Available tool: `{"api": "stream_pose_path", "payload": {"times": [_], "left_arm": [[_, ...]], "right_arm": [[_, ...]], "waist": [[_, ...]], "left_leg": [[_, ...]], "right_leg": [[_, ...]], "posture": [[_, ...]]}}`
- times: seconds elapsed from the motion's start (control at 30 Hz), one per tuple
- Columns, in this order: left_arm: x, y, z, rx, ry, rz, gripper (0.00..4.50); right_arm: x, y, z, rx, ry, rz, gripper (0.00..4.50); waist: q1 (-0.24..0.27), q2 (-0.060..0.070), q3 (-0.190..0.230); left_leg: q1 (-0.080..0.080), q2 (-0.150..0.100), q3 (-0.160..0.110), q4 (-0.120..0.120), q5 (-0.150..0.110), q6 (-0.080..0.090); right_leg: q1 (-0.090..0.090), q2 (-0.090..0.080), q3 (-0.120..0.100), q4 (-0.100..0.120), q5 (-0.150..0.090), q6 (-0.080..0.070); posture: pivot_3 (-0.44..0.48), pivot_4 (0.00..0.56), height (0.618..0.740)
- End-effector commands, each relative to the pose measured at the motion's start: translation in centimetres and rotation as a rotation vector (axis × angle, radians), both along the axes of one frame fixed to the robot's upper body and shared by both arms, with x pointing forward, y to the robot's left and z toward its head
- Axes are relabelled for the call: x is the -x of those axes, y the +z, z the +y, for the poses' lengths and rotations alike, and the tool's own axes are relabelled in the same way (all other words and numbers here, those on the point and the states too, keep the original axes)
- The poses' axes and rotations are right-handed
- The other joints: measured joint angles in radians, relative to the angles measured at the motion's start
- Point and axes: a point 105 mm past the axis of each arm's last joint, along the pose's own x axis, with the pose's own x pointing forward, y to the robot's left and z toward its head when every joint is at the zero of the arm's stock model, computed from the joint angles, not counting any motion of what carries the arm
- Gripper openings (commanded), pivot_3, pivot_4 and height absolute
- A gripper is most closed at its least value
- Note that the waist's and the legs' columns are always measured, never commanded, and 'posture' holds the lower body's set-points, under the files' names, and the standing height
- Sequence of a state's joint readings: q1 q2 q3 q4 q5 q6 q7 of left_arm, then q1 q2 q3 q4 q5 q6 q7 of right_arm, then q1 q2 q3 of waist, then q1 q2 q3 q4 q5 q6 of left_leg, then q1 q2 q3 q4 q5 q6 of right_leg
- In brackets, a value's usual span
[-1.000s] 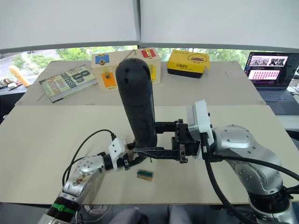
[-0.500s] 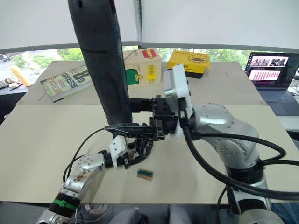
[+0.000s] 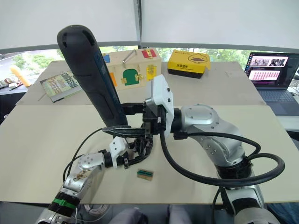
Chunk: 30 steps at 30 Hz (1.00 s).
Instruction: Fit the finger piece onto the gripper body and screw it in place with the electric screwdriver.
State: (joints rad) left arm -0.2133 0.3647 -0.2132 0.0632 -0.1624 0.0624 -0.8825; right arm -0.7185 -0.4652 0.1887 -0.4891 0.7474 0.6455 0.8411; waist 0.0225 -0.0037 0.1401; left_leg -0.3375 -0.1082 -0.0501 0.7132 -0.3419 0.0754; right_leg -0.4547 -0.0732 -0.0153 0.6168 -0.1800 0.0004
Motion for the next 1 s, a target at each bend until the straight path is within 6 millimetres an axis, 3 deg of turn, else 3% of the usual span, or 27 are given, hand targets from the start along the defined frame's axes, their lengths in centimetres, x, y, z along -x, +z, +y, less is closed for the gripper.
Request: {"api": "stream_pose_path", "payload": {"times": [0.03, 1.0], "left_arm": [[0.25, -1.77, 0.66, -0.034, 0.028, 0.08, 2.28], [0.45, -1.89, 0.72, -0.045, 0.021, 0.083, 2.28]], "right_arm": [[0.32, 0.77, -0.04, -0.039, 0.004, -0.055, 1.91], [-0.51, -0.18, 0.26, 0.026, -0.022, -0.028, 1.91]], "waist": [[0.0, 0.0, 0.0], [-0.004, 0.0, 0.0]], "left_leg": [[0.0, 0.0, 0.0, 0.0, 0.0, 0.0], [0.0, 0.0, 0.0, 0.0, 0.0, 0.0]], "right_leg": [[0.0, 0.0, 0.0, 0.0, 0.0, 0.0], [0.0, 0.0, 0.0, -0.001, 0.0, 0.0]], "posture": [[0.0, 0.15, 0.74], [0.0, 0.15, 0.74]]}}
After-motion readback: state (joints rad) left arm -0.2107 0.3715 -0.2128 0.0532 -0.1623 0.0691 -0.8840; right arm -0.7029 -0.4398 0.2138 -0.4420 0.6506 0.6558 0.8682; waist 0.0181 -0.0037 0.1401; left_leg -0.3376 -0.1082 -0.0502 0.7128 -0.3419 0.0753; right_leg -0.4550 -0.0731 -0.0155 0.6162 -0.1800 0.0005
